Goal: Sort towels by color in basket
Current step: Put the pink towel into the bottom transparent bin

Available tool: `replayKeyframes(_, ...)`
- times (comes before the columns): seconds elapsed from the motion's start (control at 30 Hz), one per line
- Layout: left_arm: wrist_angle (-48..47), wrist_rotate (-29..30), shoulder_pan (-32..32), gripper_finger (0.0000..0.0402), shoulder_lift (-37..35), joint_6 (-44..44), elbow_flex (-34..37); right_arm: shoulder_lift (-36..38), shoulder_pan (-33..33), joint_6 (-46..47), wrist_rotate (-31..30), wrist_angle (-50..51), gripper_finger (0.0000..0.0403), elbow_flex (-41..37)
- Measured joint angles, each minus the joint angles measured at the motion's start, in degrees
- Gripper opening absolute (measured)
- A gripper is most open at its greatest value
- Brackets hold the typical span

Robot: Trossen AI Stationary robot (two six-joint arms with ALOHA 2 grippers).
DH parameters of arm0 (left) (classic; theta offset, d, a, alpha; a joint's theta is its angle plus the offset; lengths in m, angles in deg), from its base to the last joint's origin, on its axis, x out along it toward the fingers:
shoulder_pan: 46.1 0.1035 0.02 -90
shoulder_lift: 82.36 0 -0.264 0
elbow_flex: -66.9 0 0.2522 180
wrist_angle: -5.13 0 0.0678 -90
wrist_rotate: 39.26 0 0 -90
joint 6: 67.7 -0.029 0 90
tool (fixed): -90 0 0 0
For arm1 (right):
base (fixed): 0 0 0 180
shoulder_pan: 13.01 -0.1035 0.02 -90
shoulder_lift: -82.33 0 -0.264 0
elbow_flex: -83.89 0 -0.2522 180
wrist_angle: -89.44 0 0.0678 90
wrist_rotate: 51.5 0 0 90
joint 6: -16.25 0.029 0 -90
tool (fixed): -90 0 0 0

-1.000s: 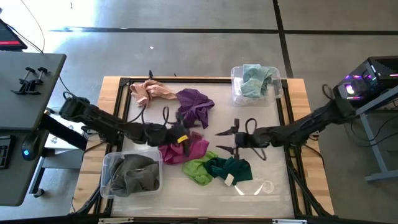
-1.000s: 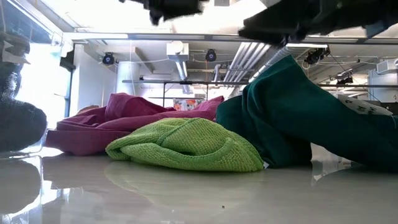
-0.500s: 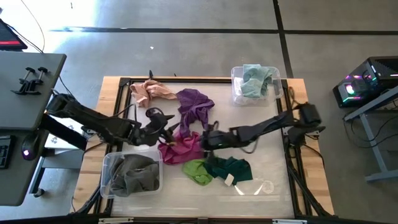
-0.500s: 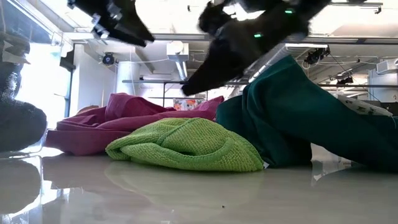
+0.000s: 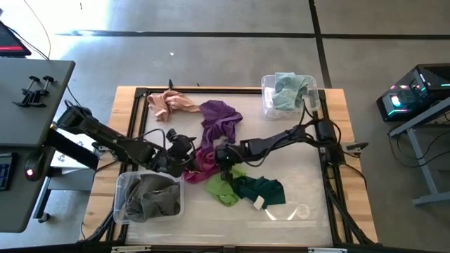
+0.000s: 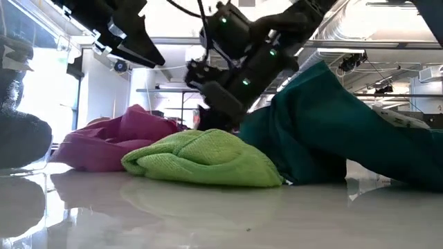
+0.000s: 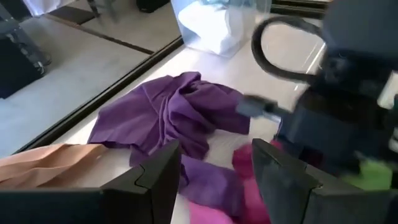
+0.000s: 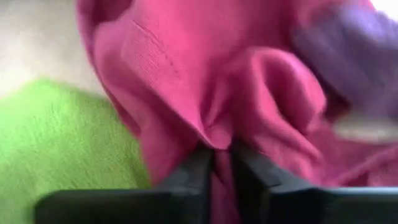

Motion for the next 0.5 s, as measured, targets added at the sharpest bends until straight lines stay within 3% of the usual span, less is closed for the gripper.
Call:
replayKeyframes(0.07,-0.8,0.7,-0.3,0.0181,0.6,0.2,0.1,2.0,0.1,0.3,-1.2,-1.4,0.0015,-2.5)
replayKeyframes(0.17,-1.9,2.3,-1.2,0.0181,0.6,1.4,0.0,8.1,-1.5,1.8,-7.5,-4.6,0.0022,-8.8)
replayKeyframes(0.33,-2.1,7.0,-3.6,0.0181,0.2,0.3,0.1,23.7,-5.3,3.1,-16.0,-8.4,0.0008,-21.4)
replayKeyframes(0.5,0.2,7.9,-4.8,0.0181,0.2,-3.7,0.1,39.0,-9.4,2.7,-23.2,-14.7,0.0017,-29.8)
